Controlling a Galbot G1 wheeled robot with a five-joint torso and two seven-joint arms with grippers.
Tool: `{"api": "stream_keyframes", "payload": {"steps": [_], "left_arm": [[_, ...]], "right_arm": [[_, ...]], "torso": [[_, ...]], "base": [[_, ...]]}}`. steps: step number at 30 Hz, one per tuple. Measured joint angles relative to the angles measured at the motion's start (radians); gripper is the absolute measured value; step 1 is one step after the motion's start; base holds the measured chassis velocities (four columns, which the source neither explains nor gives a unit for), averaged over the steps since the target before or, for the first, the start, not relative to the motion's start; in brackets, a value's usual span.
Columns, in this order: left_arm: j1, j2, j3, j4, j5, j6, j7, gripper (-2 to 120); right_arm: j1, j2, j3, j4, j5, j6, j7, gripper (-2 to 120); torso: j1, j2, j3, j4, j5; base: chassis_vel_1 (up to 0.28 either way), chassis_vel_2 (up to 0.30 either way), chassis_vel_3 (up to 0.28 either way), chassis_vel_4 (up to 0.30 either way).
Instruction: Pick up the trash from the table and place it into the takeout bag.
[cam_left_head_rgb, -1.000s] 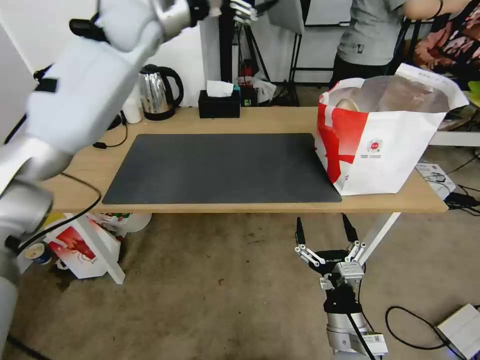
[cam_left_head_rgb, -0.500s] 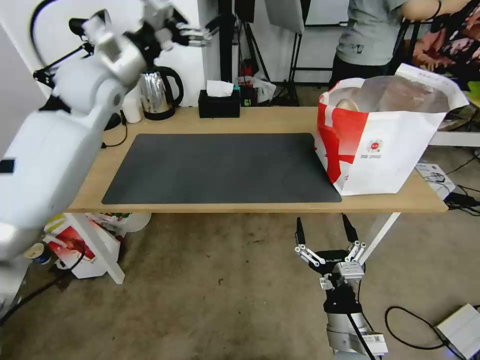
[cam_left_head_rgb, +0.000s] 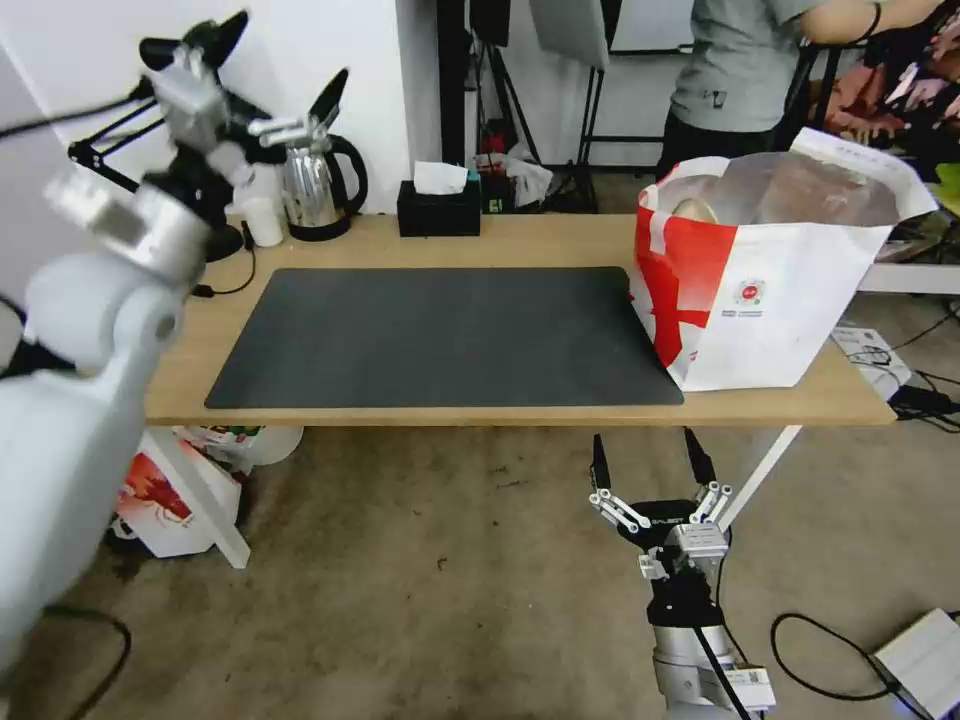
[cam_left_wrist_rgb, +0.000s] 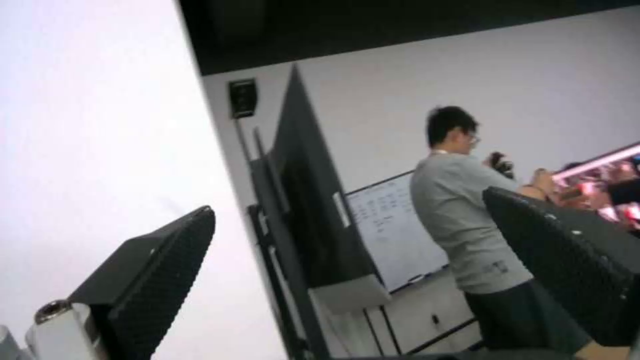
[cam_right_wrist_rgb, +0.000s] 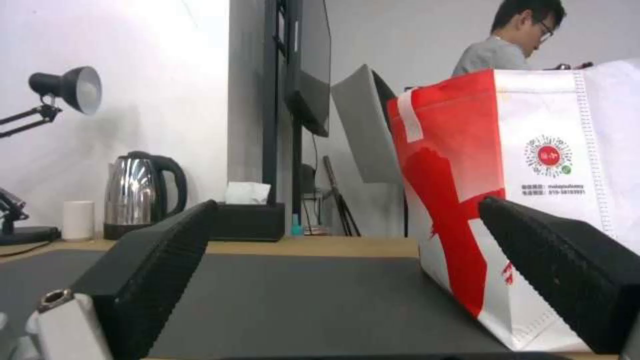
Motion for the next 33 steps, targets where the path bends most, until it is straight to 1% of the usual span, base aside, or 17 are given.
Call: {"api": "stream_keyframes", "payload": {"steps": [1, 4, 5, 7, 9, 10, 12, 13, 14, 16, 18, 19, 22, 25, 26, 27, 33], "left_arm": [[0.0, 0.0, 0.0, 0.0, 0.0, 0.0, 0.0, 100], [0.146, -0.067, -0.093, -0.058, 0.029, -0.008, -0.028, 100], [0.146, -0.067, -0.093, -0.058, 0.029, -0.008, -0.028, 100], [0.248, -0.118, -0.138, -0.101, 0.046, -0.022, -0.046, 100], [0.333, -0.176, -0.175, -0.153, 0.06, -0.027, -0.062, 100], [0.333, -0.176, -0.175, -0.153, 0.06, -0.027, -0.062, 100], [0.415, -0.233, -0.205, -0.203, 0.067, -0.027, -0.065, 100], [0.444, -0.251, -0.213, -0.222, 0.072, -0.027, -0.065, 100], [0.444, -0.251, -0.213, -0.222, 0.072, -0.027, -0.065, 100], [0.52, -0.292, -0.233, -0.277, 0.089, -0.028, -0.065, 100], [0.591, -0.331, -0.247, -0.314, 0.105, -0.035, -0.064, 100], [0.591, -0.331, -0.247, -0.314, 0.105, -0.035, -0.064, 100], [0.664, -0.374, -0.255, -0.344, 0.127, -0.052, -0.063, 100], [0.685, -0.388, -0.256, -0.352, 0.133, -0.057, -0.065, 100], [0.717, -0.413, -0.256, -0.357, 0.15, -0.074, -0.067, 100], [0.717, -0.413, -0.256, -0.357, 0.15, -0.074, -0.067, 100], [0.784, -0.483, -0.237, -0.336, 0.207, -0.128, -0.07, 100]], "right_arm": [[0.0, 0.0, 0.0, 0.0, 0.0, 0.0, 0.0, 100], [0.0, 0.0, 0.0, 0.0, 0.0, 0.0, 0.0, 100], [0.0, 0.0, 0.0, 0.0, 0.0, 0.0, 0.0, 100], [0.0, 0.0, 0.0, 0.0, 0.0, 0.0, 0.0, 100], [0.0, 0.0, 0.0, 0.0, 0.0, 0.0, 0.0, 100], [0.0, 0.0, 0.0, 0.0, 0.0, 0.0, 0.0, 100], [0.0, 0.0, 0.0, 0.0, 0.0, 0.0, 0.0, 100], [0.0, 0.0, 0.0, 0.0, 0.0, 0.0, 0.0, 100], [0.0, 0.0, 0.0, 0.0, 0.0, 0.0, 0.0, 100], [0.0, 0.0, 0.0, 0.0, 0.0, 0.0, 0.0, 100], [0.0, 0.0, 0.0, 0.0, 0.0, 0.0, 0.0, 100], [0.0, 0.0, 0.0, 0.0, 0.0, 0.0, 0.0, 100], [0.0, 0.0, 0.0, 0.0, 0.0, 0.0, 0.0, 100], [0.0, 0.0, 0.0, 0.0, 0.0, 0.0, 0.0, 100], [0.0, 0.0, 0.0, 0.0, 0.0, 0.0, 0.0, 100], [0.0, 0.0, 0.0, 0.0, 0.0, 0.0, 0.0, 100], [0.0, 0.0, 0.0, 0.0, 0.0, 0.0, 0.0, 100]], "torso": [[0.0, 0.0, 0.0, 0.0, 0.0], [0.0, 0.0, 0.0, -0.0004, -0.0001], [0.0, 0.0, 0.0, -0.0004, -0.0001], [0.0, 0.0, 0.0, 0.0001, -0.0004], [0.0, 0.0, 0.0, -0.0003, 0.0001], [0.0, 0.0, 0.0, -0.0003, 0.0001], [0.0, 0.0, 0.0, -0.0004, 0.0001], [0.0, 0.0, 0.0, -0.0002, 0.0001], [0.0, 0.0, 0.0, -0.0002, 0.0001], [0.0, 0.0, 0.0, -0.0005, 0.0003], [0.0, 0.0, 0.0, 0.0, 0.0002], [0.0, 0.0, 0.0, 0.0, 0.0002], [0.0, 0.0, 0.0, -0.0002, 0.0001], [0.0, 0.0, 0.0, -0.0001, 0.0002], [0.0, 0.0, 0.0, -0.0004, 0.0003], [0.0, 0.0, 0.0, -0.0004, 0.0003], [0.0, 0.0, 0.0, -0.0001, 0.0]], "base": [[0.0, 0.0, 0.0, 0.0], [0.0, 0.0, 0.0, 0.0], [0.0, 0.0, 0.0, 0.0], [0.0, 0.0, 0.0, 0.0], [0.0, 0.0, 0.0, 0.0], [0.0, 0.0, 0.0, 0.0], [0.0, 0.0, 0.0, 0.0], [0.0, 0.0, 0.0, 0.0], [0.0, 0.0, 0.0, 0.0], [0.0, 0.0, 0.0, 0.0], [0.0, 0.0, 0.0, 0.0], [0.0, 0.0, 0.0, 0.0], [0.0, 0.0, 0.0, 0.0], [0.0, 0.0, 0.0, 0.0], [0.0, 0.0, 0.0, 0.0], [0.0, 0.0, 0.0, 0.0], [0.0, 0.0, 0.0, 0.0]]}}
